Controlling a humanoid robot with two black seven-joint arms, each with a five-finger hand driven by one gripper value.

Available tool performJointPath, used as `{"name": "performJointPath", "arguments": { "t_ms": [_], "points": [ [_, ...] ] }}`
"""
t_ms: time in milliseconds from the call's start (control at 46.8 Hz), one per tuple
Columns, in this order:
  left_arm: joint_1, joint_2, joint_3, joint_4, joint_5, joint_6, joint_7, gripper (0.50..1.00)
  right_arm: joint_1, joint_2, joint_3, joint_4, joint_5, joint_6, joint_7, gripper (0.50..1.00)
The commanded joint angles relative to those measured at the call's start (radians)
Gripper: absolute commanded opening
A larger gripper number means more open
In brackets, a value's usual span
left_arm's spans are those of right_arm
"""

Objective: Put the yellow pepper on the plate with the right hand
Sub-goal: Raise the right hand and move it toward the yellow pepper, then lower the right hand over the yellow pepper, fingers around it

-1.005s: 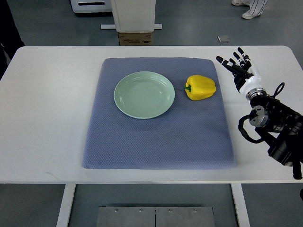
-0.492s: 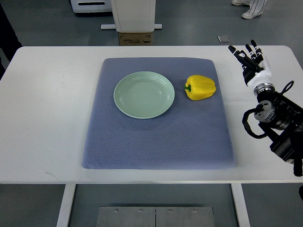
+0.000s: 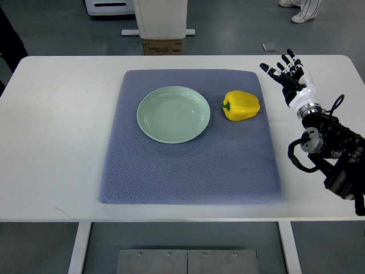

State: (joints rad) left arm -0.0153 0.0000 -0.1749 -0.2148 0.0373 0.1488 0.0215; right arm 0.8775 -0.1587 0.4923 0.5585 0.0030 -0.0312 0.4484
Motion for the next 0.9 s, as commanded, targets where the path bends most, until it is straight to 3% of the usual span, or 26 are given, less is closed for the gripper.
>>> {"name": "performJointPath", "arguments": {
  "t_ms": [0, 192, 492, 877],
  "points": [
    [0.002, 0.000, 0.000, 0.000, -0.001, 0.000, 0.000, 1.000, 0.014, -0.011, -0.031, 0.004, 0.000, -0.001, -0.016, 1.000],
    [0.000, 0.000, 0.000, 0.000, 0.001, 0.000, 0.000, 1.000, 0.057, -0.068, -0.104, 0.072, 0.000, 0.001, -0.031, 1.000],
    [0.000, 0.000, 0.000, 0.000, -0.001, 0.000, 0.000, 1.000, 0.094, -0.208, -0.172, 0.368, -0.149, -0.007, -0.030, 1.000],
    [0.000, 0.000, 0.000, 0.000, -0.001, 0.000, 0.000, 1.000, 0.130, -0.248, -0.270, 0.443, -0.403, -0.010, -0.028, 1.000]
  ]
}}
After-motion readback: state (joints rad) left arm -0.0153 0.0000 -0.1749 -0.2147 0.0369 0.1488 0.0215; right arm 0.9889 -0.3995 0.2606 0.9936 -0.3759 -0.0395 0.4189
